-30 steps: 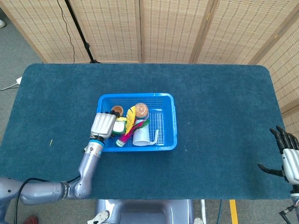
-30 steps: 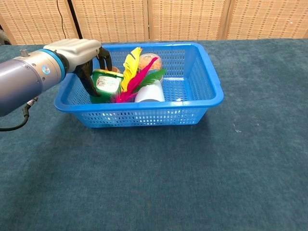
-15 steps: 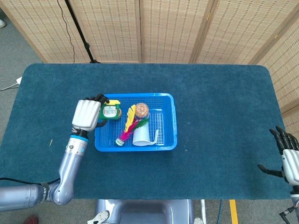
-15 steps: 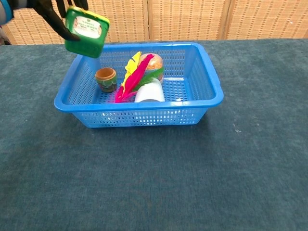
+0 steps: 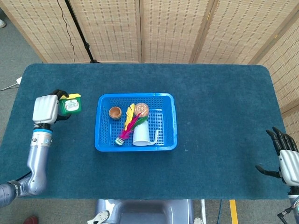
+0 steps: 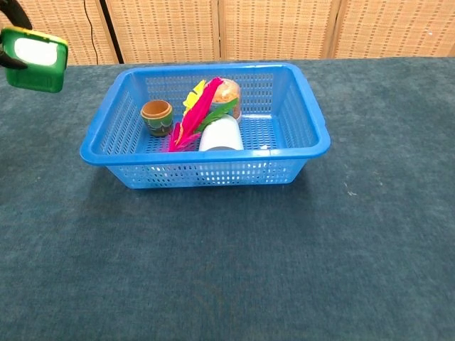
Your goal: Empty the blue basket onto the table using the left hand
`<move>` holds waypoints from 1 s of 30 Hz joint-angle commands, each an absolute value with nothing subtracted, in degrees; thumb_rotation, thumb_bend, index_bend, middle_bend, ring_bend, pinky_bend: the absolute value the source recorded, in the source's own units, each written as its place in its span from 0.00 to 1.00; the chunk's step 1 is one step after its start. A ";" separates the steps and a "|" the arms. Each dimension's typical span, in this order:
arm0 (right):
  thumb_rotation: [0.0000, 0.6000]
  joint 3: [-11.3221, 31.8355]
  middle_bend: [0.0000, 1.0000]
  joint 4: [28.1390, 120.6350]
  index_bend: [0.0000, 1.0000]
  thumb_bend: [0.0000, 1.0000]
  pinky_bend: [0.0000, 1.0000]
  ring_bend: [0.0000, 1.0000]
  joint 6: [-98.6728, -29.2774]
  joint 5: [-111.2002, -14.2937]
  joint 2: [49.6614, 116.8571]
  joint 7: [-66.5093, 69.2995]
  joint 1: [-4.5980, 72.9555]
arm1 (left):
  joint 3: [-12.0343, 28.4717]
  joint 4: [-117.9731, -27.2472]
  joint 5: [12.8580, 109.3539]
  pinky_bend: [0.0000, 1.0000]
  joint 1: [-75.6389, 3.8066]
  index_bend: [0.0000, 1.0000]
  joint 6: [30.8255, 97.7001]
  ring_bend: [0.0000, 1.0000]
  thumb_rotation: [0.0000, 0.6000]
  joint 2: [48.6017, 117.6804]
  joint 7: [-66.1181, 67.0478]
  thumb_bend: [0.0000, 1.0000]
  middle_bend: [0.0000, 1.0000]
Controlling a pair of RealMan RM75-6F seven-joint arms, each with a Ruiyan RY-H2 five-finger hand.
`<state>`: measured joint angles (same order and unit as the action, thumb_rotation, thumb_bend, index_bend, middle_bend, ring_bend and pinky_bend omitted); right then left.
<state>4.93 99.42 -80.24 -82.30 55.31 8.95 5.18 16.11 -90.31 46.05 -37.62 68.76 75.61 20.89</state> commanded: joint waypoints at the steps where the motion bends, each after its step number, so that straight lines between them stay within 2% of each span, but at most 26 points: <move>1: 1.00 4.78 0.00 99.55 0.00 0.00 0.00 0.00 -79.70 -82.15 55.65 8.20 5.44 | 14.31 -80.67 46.51 0.42 -35.96 0.34 61.32 0.27 1.00 79.85 12.45 0.27 0.24; 2: 1.00 4.77 0.00 99.59 0.00 0.00 0.00 0.00 -79.56 -82.03 55.73 7.98 5.51 | 13.95 -78.98 46.95 0.36 -35.94 0.24 60.30 0.19 1.00 80.83 11.44 0.23 0.16; 3: 1.00 4.78 0.00 99.59 0.00 0.00 0.00 0.00 -79.45 -81.89 55.81 7.71 5.57 | 13.51 -77.65 47.46 0.22 -35.92 0.11 58.94 0.08 1.00 81.53 10.41 0.15 0.06; 4: 1.00 4.79 0.00 99.56 0.00 0.00 0.00 0.00 -79.37 -81.74 55.89 7.39 5.61 | 12.74 -76.99 47.56 0.14 -35.89 0.04 56.54 0.02 1.00 81.65 9.57 0.11 0.01; 5: 1.00 4.81 0.00 99.55 0.00 0.00 0.00 0.00 -79.32 -81.58 55.95 7.14 5.63 | 12.08 -76.90 47.41 0.04 -35.98 0.00 53.83 0.00 1.00 81.06 9.06 0.05 0.00; 6: 1.00 4.84 0.00 99.54 0.00 0.00 0.00 0.00 -79.29 -81.40 56.01 7.01 5.64 | 11.76 -77.34 47.14 0.00 -36.06 0.00 51.47 0.00 1.00 80.18 8.41 0.02 0.00; 8: 1.00 4.92 0.00 99.57 0.00 0.00 0.00 0.00 -79.29 -81.19 56.06 6.91 5.64 | 12.54 -78.85 49.36 0.00 -35.59 0.00 50.41 0.00 1.00 78.69 4.85 0.00 0.00; 11: 1.00 4.92 0.00 99.64 0.00 0.00 0.00 0.00 -79.26 -81.15 56.03 6.92 5.66 | 13.79 -82.30 55.98 0.00 -33.92 0.00 53.01 0.00 1.00 76.31 -1.28 0.00 0.00; 14: 1.00 4.83 0.00 99.81 0.00 0.00 0.00 0.00 -79.39 -81.41 55.91 7.16 5.60 | 13.73 -86.72 63.52 0.00 -32.47 0.00 56.57 0.00 1.00 73.37 -4.98 0.00 0.00; 18: 1.00 4.81 0.00 99.91 0.00 0.00 0.00 0.00 -79.73 -81.71 55.74 7.57 5.47 | 13.43 -93.79 68.09 0.00 -31.94 0.00 57.25 0.00 1.00 70.35 -7.87 0.00 0.00; 22: 1.00 4.76 0.00 99.81 0.00 0.00 0.00 0.00 -79.79 -81.89 55.50 8.15 5.41 | 14.68 -99.25 68.77 0.00 -32.89 0.00 55.47 0.00 1.00 69.53 -12.24 0.00 0.00; 30: 1.00 5.10 0.00 99.23 0.00 0.00 0.00 0.00 -79.38 -81.20 55.30 9.30 5.59 | 17.46 -99.25 61.91 0.00 -37.20 0.00 50.78 0.00 1.00 74.95 -15.18 0.01 0.00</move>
